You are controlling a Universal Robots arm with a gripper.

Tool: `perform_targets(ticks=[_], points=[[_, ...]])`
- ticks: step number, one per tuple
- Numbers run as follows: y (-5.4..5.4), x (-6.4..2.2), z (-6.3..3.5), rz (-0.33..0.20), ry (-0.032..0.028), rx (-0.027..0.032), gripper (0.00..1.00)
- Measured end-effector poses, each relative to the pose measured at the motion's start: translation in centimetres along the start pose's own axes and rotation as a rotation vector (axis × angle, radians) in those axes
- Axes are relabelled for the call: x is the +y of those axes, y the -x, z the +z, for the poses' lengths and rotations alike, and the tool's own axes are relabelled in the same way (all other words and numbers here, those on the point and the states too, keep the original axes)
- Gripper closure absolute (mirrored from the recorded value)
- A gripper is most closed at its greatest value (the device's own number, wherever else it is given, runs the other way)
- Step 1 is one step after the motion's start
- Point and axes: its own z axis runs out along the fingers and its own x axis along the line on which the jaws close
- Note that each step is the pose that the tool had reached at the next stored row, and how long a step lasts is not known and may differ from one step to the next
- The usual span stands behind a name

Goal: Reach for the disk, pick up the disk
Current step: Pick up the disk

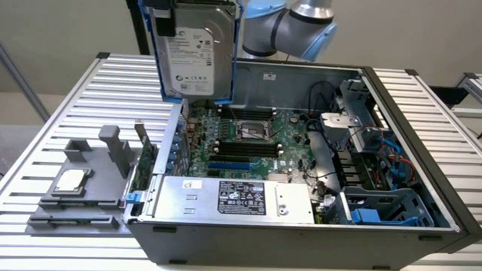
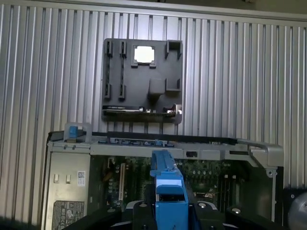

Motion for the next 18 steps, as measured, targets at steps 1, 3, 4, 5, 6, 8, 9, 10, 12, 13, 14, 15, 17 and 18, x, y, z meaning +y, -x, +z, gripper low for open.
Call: perform_targets(ticks=[1,3,4,5,6,8,9,10,12,13,14,15,17,18], points=[[-0.1,-0.45,-0.03,0.0,0.0001,-0.0006,0.67],[-0.4,-1.36,-0.08,0.0,0.0,-0.0023,0.67],[-0.5,-1.81,-0.11,0.0,0.0,-0.0031,0.67],[-0.7,-2.26,-0.13,0.0,-0.0001,-0.0039,0.67],[-0.8,-2.7,-0.15,0.0,-0.0001,-0.0047,0.67],[-1.1,-3.61,-0.19,0.0,-0.0002,-0.0065,0.67],[-1.2,-4.05,-0.23,0.0,-0.0002,-0.0071,0.67],[-1.3,-4.5,-0.26,0.0,-0.0001,-0.0077,0.67],[-1.6,-5.43,-0.31,0.0,-0.0001,-0.0093,0.67],[-1.7,-5.88,-0.34,0.0,-0.0002,-0.0101,0.67],[-1.9,-6.32,-0.36,0.0,-0.0002,-0.0107,0.67],[-2.0,-6.76,-0.38,0.0,-0.0003,-0.0113,0.67],[-2.3,-7.64,-0.44,0.0,-0.0003,-0.0123,0.67],[-2.4,-8.1,-0.46,-0.001,-0.0003,-0.0129,0.67]])
